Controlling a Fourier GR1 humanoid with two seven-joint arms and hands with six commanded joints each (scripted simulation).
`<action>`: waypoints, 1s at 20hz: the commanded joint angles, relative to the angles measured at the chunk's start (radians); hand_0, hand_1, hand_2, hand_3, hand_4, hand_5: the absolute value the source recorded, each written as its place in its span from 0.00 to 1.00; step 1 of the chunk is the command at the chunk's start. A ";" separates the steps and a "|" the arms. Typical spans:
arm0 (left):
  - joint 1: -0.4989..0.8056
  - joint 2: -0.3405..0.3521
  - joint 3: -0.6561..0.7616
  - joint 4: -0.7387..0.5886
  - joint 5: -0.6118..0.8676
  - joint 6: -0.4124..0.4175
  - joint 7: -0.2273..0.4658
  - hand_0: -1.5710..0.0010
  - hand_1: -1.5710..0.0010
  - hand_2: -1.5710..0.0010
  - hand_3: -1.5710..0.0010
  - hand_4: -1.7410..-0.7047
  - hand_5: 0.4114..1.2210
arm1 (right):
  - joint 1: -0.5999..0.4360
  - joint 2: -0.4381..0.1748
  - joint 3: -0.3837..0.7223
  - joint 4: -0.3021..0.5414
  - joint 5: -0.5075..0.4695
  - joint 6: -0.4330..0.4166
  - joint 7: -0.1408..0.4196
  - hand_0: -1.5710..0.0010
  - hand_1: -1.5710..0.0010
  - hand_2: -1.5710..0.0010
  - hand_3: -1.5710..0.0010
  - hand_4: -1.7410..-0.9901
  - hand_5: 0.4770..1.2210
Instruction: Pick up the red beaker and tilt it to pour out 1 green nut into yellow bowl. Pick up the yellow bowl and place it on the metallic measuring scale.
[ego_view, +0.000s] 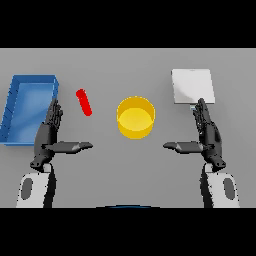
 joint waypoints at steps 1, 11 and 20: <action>-0.004 0.000 0.001 0.003 0.000 0.002 0.003 1.00 1.00 1.00 1.00 0.52 0.30 | -0.002 0.001 0.000 0.001 0.000 -0.002 0.002 1.00 1.00 1.00 1.00 0.66 0.27; 0.035 0.058 -0.084 -0.093 -0.118 -0.004 0.043 1.00 1.00 1.00 1.00 0.50 0.30 | 0.073 -0.063 0.126 -0.095 0.265 -0.063 -0.087 1.00 1.00 1.00 1.00 0.67 0.27; -0.084 0.048 -0.084 0.042 -0.127 -0.025 0.061 1.00 1.00 1.00 1.00 0.37 0.39 | 0.087 -0.065 0.116 -0.124 0.207 -0.022 -0.091 1.00 1.00 1.00 1.00 0.61 0.27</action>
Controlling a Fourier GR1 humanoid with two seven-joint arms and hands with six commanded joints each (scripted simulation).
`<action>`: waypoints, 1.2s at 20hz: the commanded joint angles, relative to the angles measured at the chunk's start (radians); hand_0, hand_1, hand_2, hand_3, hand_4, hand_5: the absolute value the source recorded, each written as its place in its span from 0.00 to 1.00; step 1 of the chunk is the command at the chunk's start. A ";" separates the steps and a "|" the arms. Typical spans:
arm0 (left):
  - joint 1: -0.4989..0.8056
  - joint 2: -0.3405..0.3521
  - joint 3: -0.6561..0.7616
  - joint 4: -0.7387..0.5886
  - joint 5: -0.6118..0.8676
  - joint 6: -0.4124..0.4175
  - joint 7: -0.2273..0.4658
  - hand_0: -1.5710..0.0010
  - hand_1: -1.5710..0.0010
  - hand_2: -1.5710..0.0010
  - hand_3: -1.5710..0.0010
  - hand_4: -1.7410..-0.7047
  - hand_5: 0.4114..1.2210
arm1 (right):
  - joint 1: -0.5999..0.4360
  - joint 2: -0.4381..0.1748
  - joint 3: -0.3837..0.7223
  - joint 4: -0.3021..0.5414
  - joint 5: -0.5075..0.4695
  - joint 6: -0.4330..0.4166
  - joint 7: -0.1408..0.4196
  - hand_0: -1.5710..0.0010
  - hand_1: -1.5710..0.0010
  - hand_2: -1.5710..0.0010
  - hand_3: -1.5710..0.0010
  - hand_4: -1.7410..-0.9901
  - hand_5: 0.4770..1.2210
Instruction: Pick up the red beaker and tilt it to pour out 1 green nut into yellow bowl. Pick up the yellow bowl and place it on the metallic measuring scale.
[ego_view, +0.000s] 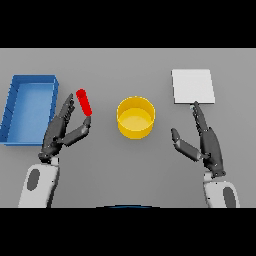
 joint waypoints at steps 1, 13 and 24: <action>-0.020 0.002 0.007 0.030 -0.001 0.000 -0.003 1.00 1.00 1.00 1.00 0.36 0.40 | 0.002 0.003 0.000 -0.003 -0.001 -0.002 -0.012 1.00 1.00 1.00 1.00 0.59 0.27; -0.295 -0.004 0.109 0.428 -0.003 0.029 -0.093 1.00 1.00 1.00 1.00 0.40 0.37 | -0.003 0.010 -0.010 -0.004 -0.022 0.001 0.011 1.00 1.00 1.00 1.00 0.54 0.28; -0.425 0.002 0.140 0.601 -0.006 0.014 -0.177 1.00 1.00 1.00 1.00 0.36 0.40 | -0.005 0.003 -0.019 -0.010 -0.032 0.003 0.012 1.00 1.00 1.00 1.00 0.59 0.28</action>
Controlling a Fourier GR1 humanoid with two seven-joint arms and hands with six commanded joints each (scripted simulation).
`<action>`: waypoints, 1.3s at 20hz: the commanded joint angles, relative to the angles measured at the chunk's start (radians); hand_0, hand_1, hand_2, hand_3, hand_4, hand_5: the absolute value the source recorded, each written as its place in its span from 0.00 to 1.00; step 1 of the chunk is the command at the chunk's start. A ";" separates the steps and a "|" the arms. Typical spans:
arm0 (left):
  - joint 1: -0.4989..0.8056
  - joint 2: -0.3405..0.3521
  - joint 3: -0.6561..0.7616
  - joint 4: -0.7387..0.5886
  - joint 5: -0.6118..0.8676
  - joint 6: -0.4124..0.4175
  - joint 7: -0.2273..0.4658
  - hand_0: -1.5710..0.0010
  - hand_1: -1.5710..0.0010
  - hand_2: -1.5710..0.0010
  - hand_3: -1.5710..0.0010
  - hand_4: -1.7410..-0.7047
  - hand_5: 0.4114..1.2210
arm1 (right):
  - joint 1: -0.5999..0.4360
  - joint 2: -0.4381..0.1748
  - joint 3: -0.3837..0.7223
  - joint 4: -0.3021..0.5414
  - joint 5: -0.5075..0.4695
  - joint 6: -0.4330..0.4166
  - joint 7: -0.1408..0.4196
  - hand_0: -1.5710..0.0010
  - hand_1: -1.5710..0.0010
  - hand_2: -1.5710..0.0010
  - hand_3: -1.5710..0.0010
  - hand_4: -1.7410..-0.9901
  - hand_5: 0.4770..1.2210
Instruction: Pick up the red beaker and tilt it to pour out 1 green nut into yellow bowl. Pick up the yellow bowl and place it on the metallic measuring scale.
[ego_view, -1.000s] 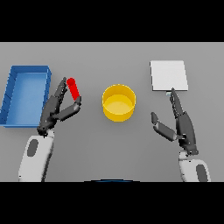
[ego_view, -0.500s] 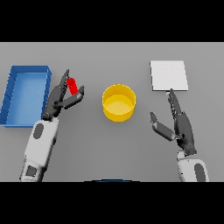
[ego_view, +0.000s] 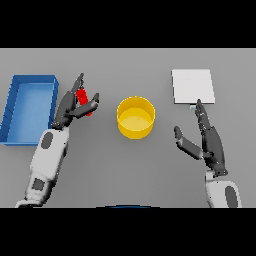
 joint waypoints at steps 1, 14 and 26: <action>-0.018 -0.011 0.007 0.016 0.000 0.018 0.005 1.00 1.00 0.98 1.00 0.34 0.42 | 0.009 -0.003 0.005 0.000 0.010 0.000 -0.007 1.00 1.00 1.00 1.00 0.59 0.28; -0.076 -0.050 0.041 0.102 -0.010 0.123 -0.094 0.08 0.07 0.07 0.07 0.12 0.87 | -0.024 0.002 0.007 0.029 0.018 -0.003 -0.007 1.00 1.00 1.00 1.00 0.60 0.27; -0.100 0.080 -0.220 -0.149 -0.187 0.107 0.095 0.01 0.01 0.01 0.01 0.01 0.88 | -0.008 -0.003 0.031 0.000 0.080 -0.029 -0.013 1.00 1.00 1.00 1.00 0.66 0.29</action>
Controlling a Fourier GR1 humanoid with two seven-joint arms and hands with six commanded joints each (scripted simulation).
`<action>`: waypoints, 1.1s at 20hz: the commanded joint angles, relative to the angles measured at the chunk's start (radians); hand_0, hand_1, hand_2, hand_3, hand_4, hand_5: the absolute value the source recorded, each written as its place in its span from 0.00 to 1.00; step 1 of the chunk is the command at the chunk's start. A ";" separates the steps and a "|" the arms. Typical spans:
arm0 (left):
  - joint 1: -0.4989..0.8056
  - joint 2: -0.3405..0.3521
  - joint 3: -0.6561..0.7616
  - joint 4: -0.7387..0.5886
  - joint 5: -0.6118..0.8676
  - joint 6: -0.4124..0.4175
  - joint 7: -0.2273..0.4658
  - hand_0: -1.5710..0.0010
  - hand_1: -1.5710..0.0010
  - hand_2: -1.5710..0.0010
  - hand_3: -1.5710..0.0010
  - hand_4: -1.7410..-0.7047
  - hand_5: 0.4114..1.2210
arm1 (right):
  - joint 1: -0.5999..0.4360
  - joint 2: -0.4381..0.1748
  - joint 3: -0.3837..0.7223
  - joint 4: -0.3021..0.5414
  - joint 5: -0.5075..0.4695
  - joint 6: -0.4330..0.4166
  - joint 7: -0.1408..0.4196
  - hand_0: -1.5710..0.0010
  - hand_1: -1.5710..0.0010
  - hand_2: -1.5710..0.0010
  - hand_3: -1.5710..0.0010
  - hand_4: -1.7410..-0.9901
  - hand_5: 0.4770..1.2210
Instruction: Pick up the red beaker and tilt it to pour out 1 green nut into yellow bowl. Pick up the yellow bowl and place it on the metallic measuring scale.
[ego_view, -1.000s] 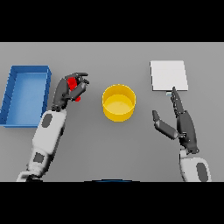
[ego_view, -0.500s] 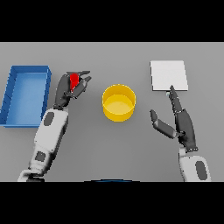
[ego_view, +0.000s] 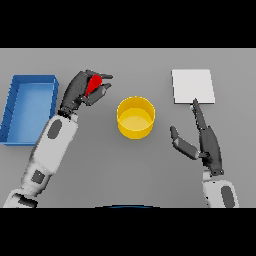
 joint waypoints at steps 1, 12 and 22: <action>0.002 0.014 -0.023 -0.014 -0.017 -0.013 0.016 0.01 0.01 0.01 0.01 0.01 0.87 | 0.004 0.004 0.004 -0.002 0.001 -0.001 0.007 1.00 1.00 1.00 1.00 0.66 0.29; -0.157 0.151 -0.323 0.041 -0.332 -0.083 0.081 0.00 0.00 0.00 0.00 0.00 0.91 | 0.004 -0.004 -0.002 -0.003 -0.015 0.017 0.016 1.00 1.00 1.00 1.00 0.63 0.33; -0.417 0.154 -0.620 0.226 -0.570 -0.280 0.032 0.00 0.00 0.00 0.00 0.07 0.99 | 0.006 0.020 -0.002 0.009 -0.013 -0.003 0.000 1.00 1.00 1.00 1.00 0.67 0.26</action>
